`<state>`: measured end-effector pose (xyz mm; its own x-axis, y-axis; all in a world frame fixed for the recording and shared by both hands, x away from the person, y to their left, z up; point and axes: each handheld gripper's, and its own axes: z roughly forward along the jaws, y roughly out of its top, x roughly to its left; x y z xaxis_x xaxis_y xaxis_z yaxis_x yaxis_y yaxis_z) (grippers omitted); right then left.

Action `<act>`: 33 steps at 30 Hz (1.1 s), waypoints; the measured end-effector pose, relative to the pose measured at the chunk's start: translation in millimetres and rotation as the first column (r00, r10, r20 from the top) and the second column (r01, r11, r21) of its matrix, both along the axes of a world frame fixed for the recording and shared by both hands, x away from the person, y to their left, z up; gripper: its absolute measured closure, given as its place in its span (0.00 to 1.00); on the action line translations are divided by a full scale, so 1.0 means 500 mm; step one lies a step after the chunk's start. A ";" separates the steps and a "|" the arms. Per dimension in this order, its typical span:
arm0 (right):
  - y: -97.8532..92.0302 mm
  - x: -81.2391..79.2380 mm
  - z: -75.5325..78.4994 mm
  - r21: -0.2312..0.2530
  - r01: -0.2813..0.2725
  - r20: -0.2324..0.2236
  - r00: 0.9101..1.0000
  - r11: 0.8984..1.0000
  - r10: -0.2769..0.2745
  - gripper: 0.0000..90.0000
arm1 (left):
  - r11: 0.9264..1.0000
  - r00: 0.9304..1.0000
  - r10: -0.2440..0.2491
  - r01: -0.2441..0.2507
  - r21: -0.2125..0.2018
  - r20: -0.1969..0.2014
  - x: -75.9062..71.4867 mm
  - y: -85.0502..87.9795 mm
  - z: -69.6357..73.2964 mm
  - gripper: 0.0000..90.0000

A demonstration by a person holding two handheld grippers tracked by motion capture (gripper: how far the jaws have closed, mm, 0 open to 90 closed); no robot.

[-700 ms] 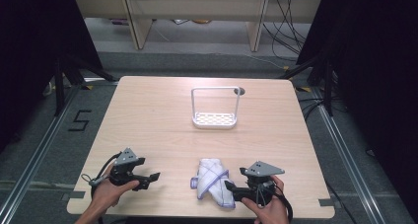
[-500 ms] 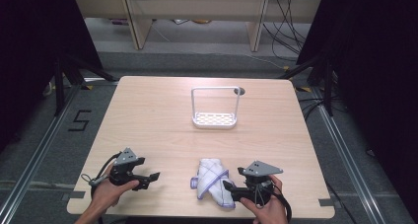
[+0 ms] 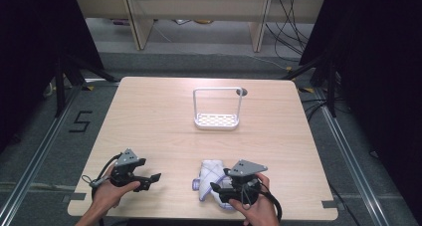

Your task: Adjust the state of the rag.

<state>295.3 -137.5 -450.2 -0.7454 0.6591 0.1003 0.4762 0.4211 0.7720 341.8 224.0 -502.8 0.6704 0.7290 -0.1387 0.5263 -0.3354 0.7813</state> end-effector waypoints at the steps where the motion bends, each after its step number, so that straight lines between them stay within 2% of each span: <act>1: 0.009 0.002 -0.001 -0.010 -0.014 0.006 1.000 1.000 0.015 0.42 | 1.000 1.000 -0.004 0.004 0.007 -0.001 0.000 0.001 0.001 0.16; 2: 0.018 0.002 0.000 -0.018 -0.019 0.002 1.000 1.000 0.019 0.42 | 1.000 1.000 0.014 -0.014 -0.022 0.000 -0.001 -0.003 -0.001 0.16; 3: 0.037 0.005 -0.002 -0.036 -0.038 0.000 0.999 0.999 0.038 0.42 | 1.000 1.000 0.014 -0.014 -0.019 0.002 -0.001 -0.003 -0.002 0.16; 4: 0.037 0.005 -0.002 -0.036 -0.038 0.000 0.999 0.999 0.038 0.42 | 1.000 1.000 0.014 -0.014 -0.019 0.002 -0.001 -0.003 -0.002 0.16; 5: 0.060 0.008 -0.006 -0.059 -0.051 -0.002 0.999 0.997 0.051 0.42 | 1.000 1.000 0.011 -0.011 -0.017 -0.002 0.000 -0.002 -0.001 0.16; 8: 0.077 0.014 -0.014 -0.076 -0.067 0.013 0.998 0.995 0.068 0.42 | 1.000 1.000 0.011 -0.011 -0.018 0.000 -0.001 -0.002 -0.001 0.16; 9: 0.092 0.019 -0.022 -0.095 -0.061 -0.013 0.998 0.994 0.060 0.42 | 1.000 1.000 0.011 -0.011 -0.018 0.000 -0.001 -0.002 -0.001 0.16; 10: 0.092 0.019 -0.022 -0.095 -0.061 -0.013 0.998 0.994 0.060 0.42 | 1.000 1.000 0.010 -0.010 -0.018 -0.002 0.000 -0.002 -0.001 0.16; 11: 0.096 0.024 -0.026 -0.119 -0.078 -0.016 0.997 0.990 0.077 0.42 | 1.000 1.000 0.015 -0.015 -0.028 0.000 -0.001 -0.003 -0.001 0.16; 12: 0.101 0.027 -0.034 -0.153 -0.060 -0.020 0.998 0.986 0.058 0.42 | 1.000 1.000 0.014 -0.014 -0.028 -0.001 -0.001 -0.003 -0.001 0.16; 14: 0.103 0.030 -0.045 -0.171 -0.049 -0.024 0.999 0.984 0.045 0.43 | 1.000 1.000 0.012 -0.012 -0.021 0.001 0.000 -0.002 -0.002 0.16; 15: 0.101 0.032 -0.048 -0.183 -0.057 -0.041 0.998 0.982 0.051 0.43 | 1.000 1.000 0.012 -0.012 -0.020 0.000 0.000 -0.002 -0.002 0.16; 16: 0.099 0.036 -0.053 -0.184 -0.068 -0.032 0.997 0.980 0.063 0.45 | 1.000 1.000 0.013 -0.013 -0.022 0.000 0.000 -0.003 -0.002 0.16; 17: 0.096 0.036 -0.059 -0.210 -0.039 -0.014 0.999 0.977 0.036 0.46 | 0.999 1.000 0.016 -0.016 -0.030 0.001 -0.001 -0.005 -0.002 0.16; 18: 0.096 0.037 -0.061 -0.210 -0.051 -0.025 0.999 0.976 0.047 0.48 | 1.000 1.000 -0.008 0.008 -0.002 0.003 0.001 0.000 -0.001 0.16; 19: 0.094 0.038 -0.064 -0.213 -0.067 -0.032 0.998 0.975 0.062 0.51 | 0.999 1.000 0.011 -0.010 -0.031 0.006 0.000 -0.005 -0.003 0.16; 20: 0.093 0.038 -0.066 -0.224 -0.069 -0.027 0.998 0.972 0.064 0.55 | 1.000 1.000 0.013 -0.013 -0.026 0.002 -0.001 -0.006 -0.002 0.16; 22: 0.091 0.039 -0.069 -0.243 -0.057 -0.024 0.998 0.968 0.053 0.68 | 1.000 1.000 0.016 -0.016 -0.023 0.005 -0.001 -0.007 -0.003 0.16; 23: 0.087 0.043 -0.071 -0.244 -0.078 0.012 0.996 0.967 0.083 0.77 | 1.000 1.000 0.018 -0.017 -0.026 0.008 -0.002 -0.007 -0.003 0.17; 25: 0.080 0.044 -0.062 -0.215 -0.095 0.010 0.995 0.972 0.099 0.85 | 1.000 1.000 0.015 -0.014 -0.028 0.010 -0.002 -0.007 -0.003 0.17; 26: 0.076 0.042 -0.056 -0.219 -0.061 0.024 0.997 0.974 0.068 0.87 | 1.000 1.000 0.015 -0.015 -0.028 0.009 -0.002 -0.007 -0.002 0.17; 27: 0.070 0.040 -0.043 -0.189 -0.066 0.015 0.997 0.980 0.070 0.88 | 1.000 1.000 0.014 -0.014 -0.028 0.009 -0.002 -0.007 -0.002 0.17; 30: 0.047 0.041 -0.011 -0.103 -0.065 0.043 0.997 0.992 0.070 0.89 | 0.999 1.000 0.003 -0.002 -0.036 0.006 -0.002 -0.007 -0.001 0.17; 31: 0.038 0.040 0.001 -0.065 -0.054 0.036 0.998 0.996 0.057 0.89 | 1.000 1.000 -0.006 0.006 -0.022 0.008 -0.002 -0.005 0.001 0.17; 32: 0.027 0.043 0.012 -0.024 -0.063 0.031 0.998 0.998 0.063 0.89 | 0.999 1.000 -0.008 0.008 -0.048 0.007 -0.003 -0.010 0.001 0.17; 33: 0.014 0.041 0.024 0.023 -0.029 0.018 0.999 0.999 0.029 0.89 | 0.998 1.000 -0.010 0.011 -0.060 0.011 -0.005 -0.015 0.001 0.18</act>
